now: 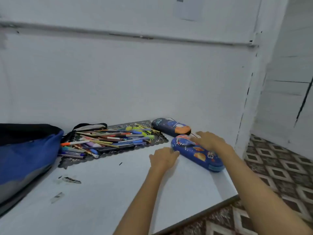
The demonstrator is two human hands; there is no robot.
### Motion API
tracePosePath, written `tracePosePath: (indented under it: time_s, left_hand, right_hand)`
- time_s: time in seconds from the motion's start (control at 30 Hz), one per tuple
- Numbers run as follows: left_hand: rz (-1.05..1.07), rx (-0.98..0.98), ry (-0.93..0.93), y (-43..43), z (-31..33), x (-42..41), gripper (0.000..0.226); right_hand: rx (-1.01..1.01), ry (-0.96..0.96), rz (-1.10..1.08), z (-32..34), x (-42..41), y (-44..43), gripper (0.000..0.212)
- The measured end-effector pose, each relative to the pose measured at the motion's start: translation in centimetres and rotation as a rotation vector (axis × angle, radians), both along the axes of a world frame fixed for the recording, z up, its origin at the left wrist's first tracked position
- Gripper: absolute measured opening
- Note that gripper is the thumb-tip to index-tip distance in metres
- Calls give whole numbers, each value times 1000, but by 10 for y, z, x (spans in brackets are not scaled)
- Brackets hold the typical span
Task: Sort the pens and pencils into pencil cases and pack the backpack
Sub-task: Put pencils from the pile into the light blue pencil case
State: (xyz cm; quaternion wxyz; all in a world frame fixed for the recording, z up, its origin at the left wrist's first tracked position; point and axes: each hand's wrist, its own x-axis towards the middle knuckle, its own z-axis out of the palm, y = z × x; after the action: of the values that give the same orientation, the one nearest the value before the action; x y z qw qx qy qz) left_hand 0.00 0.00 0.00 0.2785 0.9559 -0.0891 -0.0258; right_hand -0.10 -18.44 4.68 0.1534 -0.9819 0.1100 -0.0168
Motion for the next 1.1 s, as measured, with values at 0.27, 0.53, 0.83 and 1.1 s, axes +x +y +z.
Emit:
tracePosePath:
  time_s: [0.27, 0.53, 0.83, 1.1]
  left_hand:
    - [-9, -3, 72, -24, -19, -2, 58]
    - [105, -94, 91, 20, -9, 5, 79]
    - [-86, -180, 354, 152, 19, 6, 57]
    - [-156, 24, 469, 246, 32, -12, 84]
  right_hand:
    - [-46, 66, -95, -20, 2, -5, 46]
    - [390, 271, 111, -7, 8, 50, 47]
    - [309, 258, 248, 13, 16, 105, 26]
    - [620, 318, 454, -20, 15, 157, 37]
